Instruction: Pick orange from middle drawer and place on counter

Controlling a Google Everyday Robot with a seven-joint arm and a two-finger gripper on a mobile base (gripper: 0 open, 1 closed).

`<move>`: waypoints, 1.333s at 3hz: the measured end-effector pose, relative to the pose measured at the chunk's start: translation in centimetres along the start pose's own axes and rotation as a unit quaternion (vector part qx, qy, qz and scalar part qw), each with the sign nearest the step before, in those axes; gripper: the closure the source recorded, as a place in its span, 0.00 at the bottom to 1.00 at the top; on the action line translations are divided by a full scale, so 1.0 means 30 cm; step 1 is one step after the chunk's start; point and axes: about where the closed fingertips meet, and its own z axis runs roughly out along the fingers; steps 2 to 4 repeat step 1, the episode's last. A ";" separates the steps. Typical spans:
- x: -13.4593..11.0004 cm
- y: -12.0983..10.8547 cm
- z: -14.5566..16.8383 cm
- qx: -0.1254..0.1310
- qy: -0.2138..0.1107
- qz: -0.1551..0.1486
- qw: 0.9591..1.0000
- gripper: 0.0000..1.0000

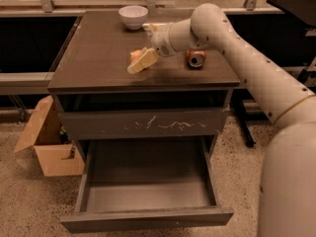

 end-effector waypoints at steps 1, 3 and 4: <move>-0.014 0.003 -0.121 0.052 0.004 -0.003 0.999 0.00; -0.014 0.003 -0.121 0.052 0.004 -0.003 0.999 0.00; -0.014 0.003 -0.121 0.052 0.004 -0.003 0.999 0.00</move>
Offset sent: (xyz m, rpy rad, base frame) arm 0.0000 0.0000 0.0000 0.0000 0.0000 0.0000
